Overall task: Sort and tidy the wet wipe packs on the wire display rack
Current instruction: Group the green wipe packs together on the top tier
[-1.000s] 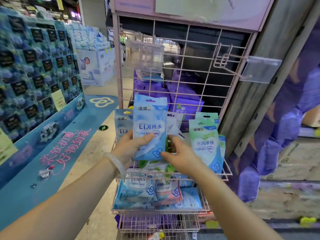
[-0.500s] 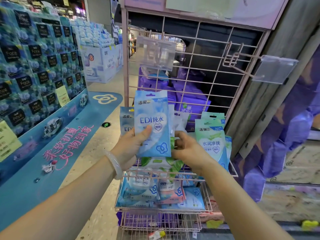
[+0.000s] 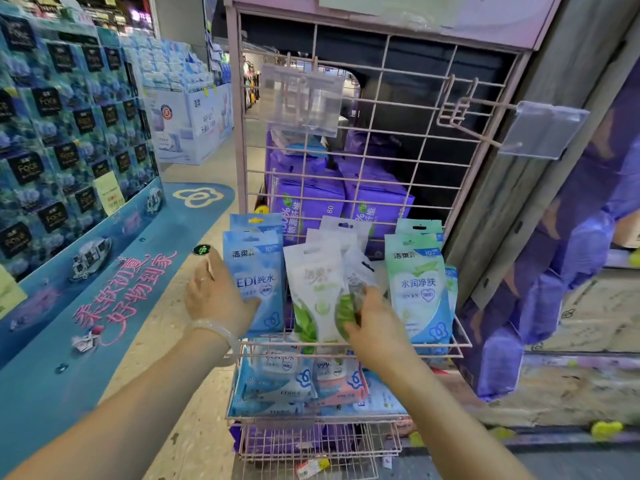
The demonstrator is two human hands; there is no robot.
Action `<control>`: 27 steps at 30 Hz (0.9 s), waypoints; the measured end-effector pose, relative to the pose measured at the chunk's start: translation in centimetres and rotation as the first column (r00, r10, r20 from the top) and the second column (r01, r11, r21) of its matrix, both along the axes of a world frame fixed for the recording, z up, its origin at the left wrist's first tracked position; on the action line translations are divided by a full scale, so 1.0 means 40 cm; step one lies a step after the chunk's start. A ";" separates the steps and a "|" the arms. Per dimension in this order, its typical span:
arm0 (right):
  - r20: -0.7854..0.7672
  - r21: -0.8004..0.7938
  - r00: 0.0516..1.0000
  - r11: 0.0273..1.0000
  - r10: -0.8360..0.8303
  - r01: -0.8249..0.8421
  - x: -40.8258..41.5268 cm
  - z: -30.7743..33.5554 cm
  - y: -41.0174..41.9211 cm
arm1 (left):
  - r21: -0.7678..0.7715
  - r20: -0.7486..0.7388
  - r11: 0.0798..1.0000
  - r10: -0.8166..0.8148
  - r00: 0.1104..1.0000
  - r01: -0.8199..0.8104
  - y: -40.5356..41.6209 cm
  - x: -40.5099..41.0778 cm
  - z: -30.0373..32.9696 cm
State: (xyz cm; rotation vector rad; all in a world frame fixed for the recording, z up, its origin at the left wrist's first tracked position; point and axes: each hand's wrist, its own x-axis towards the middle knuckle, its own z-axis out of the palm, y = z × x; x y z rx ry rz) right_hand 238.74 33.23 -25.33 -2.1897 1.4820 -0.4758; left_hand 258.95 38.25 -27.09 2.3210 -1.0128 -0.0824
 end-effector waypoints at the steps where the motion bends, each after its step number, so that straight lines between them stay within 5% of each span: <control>1: -0.041 -0.003 0.999 1.000 0.002 -0.003 0.002 0.000 0.004 | -0.075 0.104 0.996 -0.038 0.994 0.046 0.004 -0.018 0.007; 3: -0.056 0.021 0.998 1.000 -0.007 0.008 0.003 0.003 0.008 | -0.274 0.288 0.928 -0.173 0.942 0.254 0.004 -0.064 0.005; 5: -0.013 0.059 0.999 0.998 -0.036 0.036 0.002 0.009 0.010 | -0.277 0.111 0.892 -0.338 0.934 0.356 0.009 -0.122 0.008; 7: 0.051 0.107 0.996 0.992 -0.069 0.063 0.001 0.010 0.008 | -0.052 -0.184 0.932 -0.361 0.914 0.357 -0.001 -0.153 0.013; 9: 0.144 0.166 0.986 0.985 -0.080 0.056 0.006 0.009 0.008 | 0.073 -0.327 0.903 -0.378 0.866 0.422 -0.027 -0.161 0.008; 12: 0.445 0.203 0.893 0.979 -0.071 -0.024 0.021 0.014 0.010 | -0.183 -0.395 0.850 -0.524 0.755 0.495 -0.062 -0.171 0.014; 16: 0.728 0.278 0.676 0.951 -0.116 -0.136 0.039 0.027 -0.017 | -0.437 -0.430 0.833 -0.526 0.734 0.340 -0.091 -0.169 0.028; 21: 0.682 0.473 0.681 0.871 -0.266 -0.133 0.077 0.000 -0.050 | -0.393 -0.698 0.885 -0.464 0.545 0.250 -0.099 -0.175 0.024; 27: 0.759 0.402 0.612 0.900 -0.224 -0.169 0.102 0.007 -0.070 | -0.550 -0.695 0.825 -0.539 0.476 0.130 -0.116 -0.179 0.026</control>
